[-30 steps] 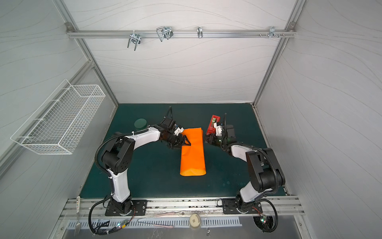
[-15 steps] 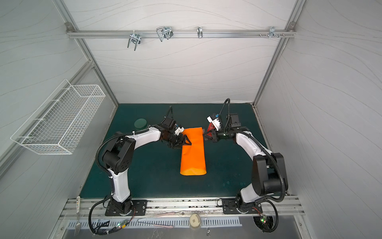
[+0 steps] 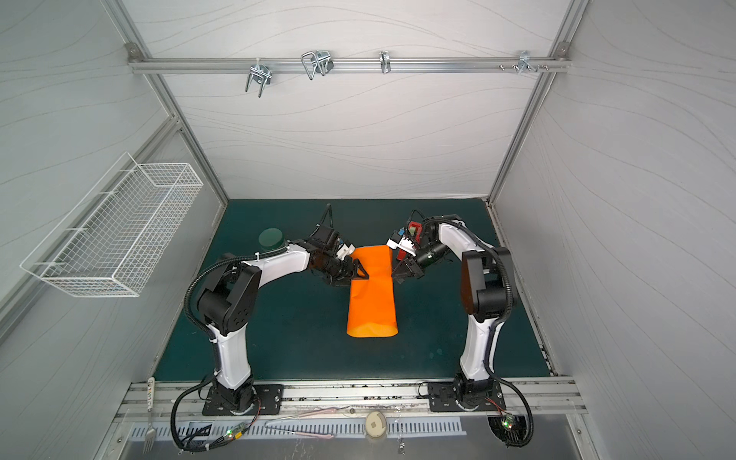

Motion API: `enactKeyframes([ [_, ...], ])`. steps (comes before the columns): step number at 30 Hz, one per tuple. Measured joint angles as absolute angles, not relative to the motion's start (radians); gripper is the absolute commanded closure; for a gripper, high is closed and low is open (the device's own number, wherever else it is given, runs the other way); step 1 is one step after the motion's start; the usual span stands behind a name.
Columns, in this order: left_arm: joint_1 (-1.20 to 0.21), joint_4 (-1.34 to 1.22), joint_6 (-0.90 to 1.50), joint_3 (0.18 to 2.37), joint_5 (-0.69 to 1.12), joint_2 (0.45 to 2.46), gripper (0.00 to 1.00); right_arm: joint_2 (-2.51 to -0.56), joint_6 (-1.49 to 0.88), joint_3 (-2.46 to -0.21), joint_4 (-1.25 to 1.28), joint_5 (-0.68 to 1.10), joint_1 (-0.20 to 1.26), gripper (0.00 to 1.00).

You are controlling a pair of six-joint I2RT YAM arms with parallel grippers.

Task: Wrap a gift box in wrapping paper
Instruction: Wrap the gift box with the wrapping paper.

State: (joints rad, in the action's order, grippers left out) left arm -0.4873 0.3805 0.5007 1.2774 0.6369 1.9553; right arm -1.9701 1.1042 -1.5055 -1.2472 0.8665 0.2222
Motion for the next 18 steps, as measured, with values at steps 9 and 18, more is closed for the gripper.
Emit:
enactKeyframes([
  [9, -0.487, 0.381, 0.501, 1.277, 0.637, 1.955, 0.26, -2.093, 1.222, -1.664, -1.398, 0.753, 0.257, 1.00],
  [18, -0.487, 0.380, 0.501, 1.277, 0.637, 1.955, 0.26, -2.112, 1.230, -1.687, -1.406, 0.646, 0.281, 1.00],
])
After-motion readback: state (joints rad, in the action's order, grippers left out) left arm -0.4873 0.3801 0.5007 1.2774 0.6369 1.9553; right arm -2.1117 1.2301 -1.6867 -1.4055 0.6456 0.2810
